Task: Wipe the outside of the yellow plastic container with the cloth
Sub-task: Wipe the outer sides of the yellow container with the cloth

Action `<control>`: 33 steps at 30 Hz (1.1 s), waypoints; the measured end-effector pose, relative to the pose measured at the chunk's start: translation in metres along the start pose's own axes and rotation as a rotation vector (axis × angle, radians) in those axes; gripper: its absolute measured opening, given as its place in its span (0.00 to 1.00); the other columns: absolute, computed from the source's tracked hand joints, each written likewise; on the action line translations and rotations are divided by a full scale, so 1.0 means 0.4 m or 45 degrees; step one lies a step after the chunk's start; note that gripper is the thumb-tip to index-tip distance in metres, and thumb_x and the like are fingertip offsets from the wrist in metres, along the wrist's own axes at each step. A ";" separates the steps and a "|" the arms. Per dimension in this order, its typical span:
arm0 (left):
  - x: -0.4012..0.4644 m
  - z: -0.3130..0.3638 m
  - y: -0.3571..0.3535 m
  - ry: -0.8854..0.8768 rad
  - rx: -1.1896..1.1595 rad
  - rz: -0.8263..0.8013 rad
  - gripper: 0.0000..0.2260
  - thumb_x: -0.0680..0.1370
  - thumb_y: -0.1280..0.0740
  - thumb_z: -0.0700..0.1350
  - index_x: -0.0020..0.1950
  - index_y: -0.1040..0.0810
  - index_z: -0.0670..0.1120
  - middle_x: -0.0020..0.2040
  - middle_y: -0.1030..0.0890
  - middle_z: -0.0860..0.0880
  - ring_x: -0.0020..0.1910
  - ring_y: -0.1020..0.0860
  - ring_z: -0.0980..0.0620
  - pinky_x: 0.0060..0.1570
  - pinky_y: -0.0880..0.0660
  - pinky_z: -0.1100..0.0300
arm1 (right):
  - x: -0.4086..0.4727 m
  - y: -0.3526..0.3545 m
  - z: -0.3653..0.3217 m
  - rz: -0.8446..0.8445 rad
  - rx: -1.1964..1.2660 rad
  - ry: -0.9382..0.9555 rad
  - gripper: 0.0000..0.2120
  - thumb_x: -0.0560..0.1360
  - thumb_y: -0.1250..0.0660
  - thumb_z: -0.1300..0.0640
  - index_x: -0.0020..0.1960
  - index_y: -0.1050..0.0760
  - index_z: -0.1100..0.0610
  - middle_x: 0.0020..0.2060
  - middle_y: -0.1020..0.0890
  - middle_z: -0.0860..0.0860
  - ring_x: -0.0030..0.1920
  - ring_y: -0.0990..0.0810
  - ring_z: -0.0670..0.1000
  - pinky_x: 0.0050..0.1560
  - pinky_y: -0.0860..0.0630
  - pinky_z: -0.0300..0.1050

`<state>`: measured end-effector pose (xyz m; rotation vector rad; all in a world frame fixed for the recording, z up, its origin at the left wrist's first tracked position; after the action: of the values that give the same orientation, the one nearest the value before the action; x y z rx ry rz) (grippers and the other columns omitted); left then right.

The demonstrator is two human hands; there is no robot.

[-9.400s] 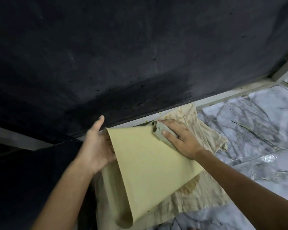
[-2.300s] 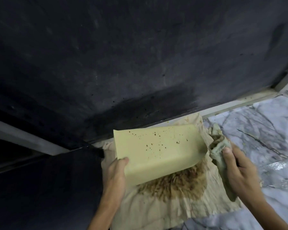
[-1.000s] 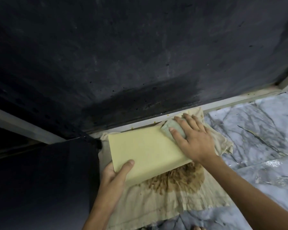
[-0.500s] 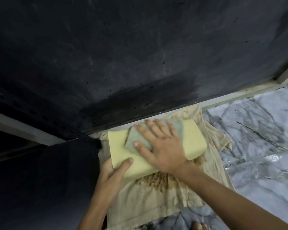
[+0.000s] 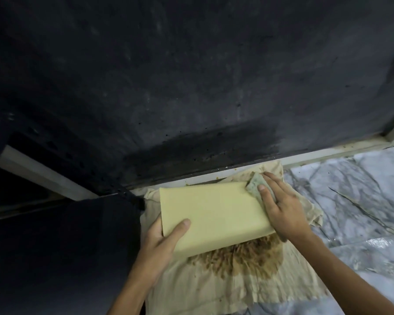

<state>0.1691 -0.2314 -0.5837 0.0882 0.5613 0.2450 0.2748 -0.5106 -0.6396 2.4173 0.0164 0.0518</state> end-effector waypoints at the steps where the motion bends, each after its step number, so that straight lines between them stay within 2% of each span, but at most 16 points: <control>1: 0.000 0.005 0.002 -0.002 0.011 -0.022 0.12 0.81 0.28 0.46 0.63 0.16 0.53 0.58 0.11 0.55 0.61 0.14 0.52 0.69 0.22 0.45 | -0.004 0.004 0.006 0.022 0.066 -0.010 0.23 0.81 0.44 0.44 0.72 0.27 0.51 0.71 0.27 0.42 0.71 0.31 0.45 0.71 0.40 0.33; 3: 0.003 0.016 0.008 -0.014 0.027 -0.057 0.11 0.81 0.29 0.43 0.62 0.16 0.54 0.56 0.10 0.60 0.60 0.14 0.53 0.66 0.21 0.50 | -0.012 0.010 0.012 0.068 0.141 -0.054 0.22 0.81 0.42 0.46 0.71 0.26 0.53 0.68 0.25 0.43 0.70 0.29 0.46 0.68 0.42 0.25; 4: 0.000 0.026 0.008 -0.018 0.025 -0.079 0.11 0.82 0.30 0.41 0.61 0.16 0.53 0.54 0.11 0.61 0.59 0.14 0.53 0.64 0.21 0.53 | -0.017 0.014 0.016 0.090 0.162 -0.096 0.23 0.81 0.42 0.45 0.71 0.26 0.54 0.67 0.24 0.45 0.69 0.28 0.47 0.68 0.40 0.28; 7: 0.001 0.053 0.007 -0.019 0.017 -0.169 0.14 0.82 0.32 0.37 0.65 0.18 0.51 0.58 0.10 0.55 0.62 0.14 0.51 0.65 0.21 0.51 | -0.022 0.035 0.039 0.137 0.183 -0.216 0.30 0.78 0.45 0.39 0.71 0.26 0.56 0.65 0.20 0.55 0.66 0.23 0.57 0.66 0.28 0.50; 9: 0.000 0.081 0.007 -0.087 0.086 -0.227 0.15 0.82 0.31 0.37 0.65 0.18 0.51 0.60 0.11 0.52 0.64 0.15 0.49 0.66 0.21 0.52 | -0.032 0.069 0.066 0.113 0.108 -0.219 0.35 0.76 0.50 0.34 0.71 0.26 0.56 0.64 0.19 0.58 0.64 0.22 0.60 0.62 0.26 0.54; 11: -0.011 0.126 0.006 -0.215 0.249 -0.294 0.15 0.82 0.30 0.39 0.66 0.19 0.53 0.61 0.12 0.55 0.64 0.16 0.52 0.65 0.20 0.55 | -0.053 0.111 0.090 0.084 0.036 -0.190 0.36 0.76 0.51 0.33 0.71 0.27 0.56 0.66 0.20 0.57 0.66 0.23 0.59 0.64 0.27 0.51; 14: -0.045 0.212 -0.011 -0.398 0.657 -0.460 0.16 0.82 0.32 0.44 0.69 0.20 0.57 0.63 0.14 0.59 0.64 0.18 0.59 0.66 0.22 0.56 | -0.101 0.179 0.092 0.079 -0.011 -0.121 0.35 0.76 0.51 0.34 0.72 0.27 0.54 0.70 0.23 0.53 0.69 0.25 0.55 0.64 0.32 0.43; 16: -0.058 0.252 -0.031 -0.499 1.000 -0.490 0.10 0.81 0.34 0.47 0.62 0.20 0.54 0.58 0.14 0.56 0.59 0.17 0.54 0.62 0.21 0.51 | -0.131 0.217 0.080 0.080 0.012 -0.123 0.35 0.75 0.51 0.33 0.71 0.27 0.52 0.69 0.22 0.52 0.67 0.24 0.56 0.60 0.32 0.43; 18: -0.076 0.275 -0.055 -0.569 1.339 -0.487 0.05 0.81 0.36 0.50 0.54 0.26 0.51 0.53 0.16 0.51 0.54 0.19 0.46 0.56 0.20 0.46 | -0.152 0.250 0.058 0.113 0.039 -0.101 0.33 0.75 0.50 0.33 0.71 0.27 0.49 0.66 0.21 0.50 0.65 0.23 0.55 0.57 0.31 0.44; 20: -0.095 0.283 -0.075 -0.598 1.586 -0.496 0.04 0.82 0.37 0.49 0.56 0.27 0.51 0.55 0.17 0.46 0.55 0.19 0.42 0.55 0.21 0.46 | -0.162 0.276 0.033 0.141 0.066 -0.063 0.27 0.78 0.47 0.35 0.71 0.27 0.47 0.66 0.21 0.48 0.66 0.23 0.52 0.58 0.30 0.43; 22: -0.119 0.275 -0.089 -0.609 1.761 -0.527 0.09 0.83 0.38 0.46 0.63 0.27 0.52 0.58 0.17 0.43 0.58 0.19 0.39 0.54 0.22 0.50 | -0.165 0.293 0.007 0.153 0.083 -0.012 0.23 0.80 0.45 0.38 0.70 0.27 0.47 0.66 0.21 0.48 0.66 0.24 0.50 0.59 0.30 0.40; 24: -0.137 0.257 -0.097 -0.632 1.887 -0.530 0.13 0.84 0.40 0.43 0.67 0.27 0.51 0.60 0.17 0.42 0.60 0.19 0.38 0.51 0.27 0.51 | -0.163 0.309 -0.025 0.180 0.076 0.063 0.24 0.80 0.44 0.40 0.69 0.25 0.49 0.64 0.21 0.47 0.64 0.24 0.45 0.61 0.32 0.30; 26: -0.149 0.239 -0.097 -0.638 1.939 -0.496 0.14 0.83 0.42 0.41 0.68 0.27 0.50 0.60 0.17 0.41 0.60 0.19 0.38 0.51 0.29 0.51 | -0.161 0.325 -0.061 0.187 0.080 0.089 0.22 0.81 0.42 0.44 0.70 0.26 0.51 0.64 0.21 0.45 0.62 0.27 0.35 0.59 0.37 0.20; 28: -0.159 0.220 -0.101 -0.604 1.979 -0.497 0.16 0.83 0.42 0.38 0.69 0.28 0.50 0.60 0.18 0.41 0.61 0.20 0.38 0.60 0.28 0.49 | -0.160 0.332 -0.081 0.194 0.102 0.113 0.18 0.82 0.40 0.48 0.70 0.26 0.50 0.63 0.22 0.44 0.60 0.30 0.25 0.57 0.38 0.18; 29: -0.162 0.208 -0.104 -0.593 2.002 -0.503 0.18 0.82 0.41 0.37 0.70 0.29 0.51 0.60 0.18 0.40 0.61 0.21 0.39 0.63 0.28 0.49 | -0.161 0.334 -0.086 0.203 0.117 0.114 0.17 0.82 0.39 0.49 0.69 0.25 0.50 0.63 0.21 0.44 0.60 0.31 0.24 0.57 0.38 0.18; 33: -0.159 0.176 -0.110 -0.534 2.052 -0.540 0.26 0.77 0.39 0.31 0.71 0.30 0.53 0.60 0.17 0.41 0.61 0.20 0.39 0.65 0.28 0.49 | -0.171 0.333 -0.105 0.207 0.178 0.117 0.18 0.81 0.39 0.46 0.68 0.24 0.50 0.64 0.19 0.45 0.65 0.26 0.36 0.62 0.36 0.24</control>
<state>0.1641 -0.2912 -0.4981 1.5257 0.2213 -0.6851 0.2044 -0.5843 -0.5221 2.5493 -0.1394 0.2434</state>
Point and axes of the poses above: each hand's wrist, its own x-axis towards the middle knuckle, its own y-axis out of the back of the hand, z = x × y, the point moved 2 cm from there along x, towards the middle knuckle
